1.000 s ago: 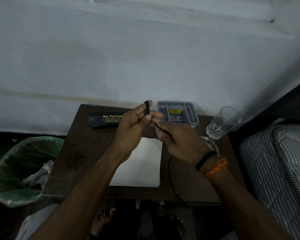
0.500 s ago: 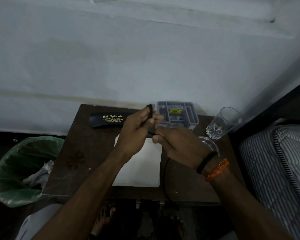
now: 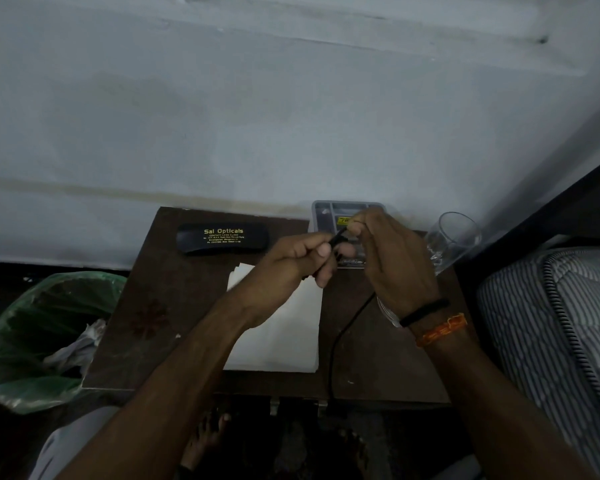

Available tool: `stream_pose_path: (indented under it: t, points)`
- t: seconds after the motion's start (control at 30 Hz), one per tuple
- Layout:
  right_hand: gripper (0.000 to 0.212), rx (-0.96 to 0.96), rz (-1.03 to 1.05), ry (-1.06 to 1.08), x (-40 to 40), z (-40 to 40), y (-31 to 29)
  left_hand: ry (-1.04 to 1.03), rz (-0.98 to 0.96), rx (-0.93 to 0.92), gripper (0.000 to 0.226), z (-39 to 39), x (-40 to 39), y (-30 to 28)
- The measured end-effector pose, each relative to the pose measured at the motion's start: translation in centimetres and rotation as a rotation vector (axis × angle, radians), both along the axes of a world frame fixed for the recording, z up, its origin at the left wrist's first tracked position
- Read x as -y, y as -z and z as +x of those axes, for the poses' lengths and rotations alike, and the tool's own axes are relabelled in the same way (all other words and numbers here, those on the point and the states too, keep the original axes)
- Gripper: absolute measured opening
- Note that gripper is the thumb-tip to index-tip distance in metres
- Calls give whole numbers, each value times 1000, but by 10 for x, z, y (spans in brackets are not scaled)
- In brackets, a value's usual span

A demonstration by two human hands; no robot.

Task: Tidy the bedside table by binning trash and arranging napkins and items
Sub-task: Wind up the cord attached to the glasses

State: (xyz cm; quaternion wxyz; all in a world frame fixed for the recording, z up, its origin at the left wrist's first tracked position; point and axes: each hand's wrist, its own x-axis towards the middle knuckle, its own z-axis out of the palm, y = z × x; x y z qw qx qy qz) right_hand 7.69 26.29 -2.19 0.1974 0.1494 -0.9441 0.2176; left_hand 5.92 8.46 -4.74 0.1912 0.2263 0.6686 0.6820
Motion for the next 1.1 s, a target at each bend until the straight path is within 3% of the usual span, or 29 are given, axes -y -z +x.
stream_pose_path:
  t: [0.23, 0.37, 0.47, 0.6, 0.73, 0.9, 1.1]
  points:
    - [15, 383, -2, -6, 9, -4, 24, -134, 389, 311, 34, -6, 1, 5]
    - [15, 430, 44, -77, 24, 1, 30, -135, 514, 359, 34, -8, 3, 6]
    - [15, 436, 97, -128, 27, 4, 28, -222, 464, 315, 34, -11, 4, 9]
    - [17, 385, 147, -183, 33, 11, 19, -368, 152, 79, 36, -10, 3, 11]
    - [25, 230, 92, -172, 27, 9, 4, -327, -38, -14, 33, -7, 0, 11]
    - [22, -3, -12, -66, 11, 4, -4, -228, -7, 85, 28, -6, 1, 6]
    - [17, -13, -46, 6, 0, -3, 6, 18, 20, 158, 29, -1, -4, 1]
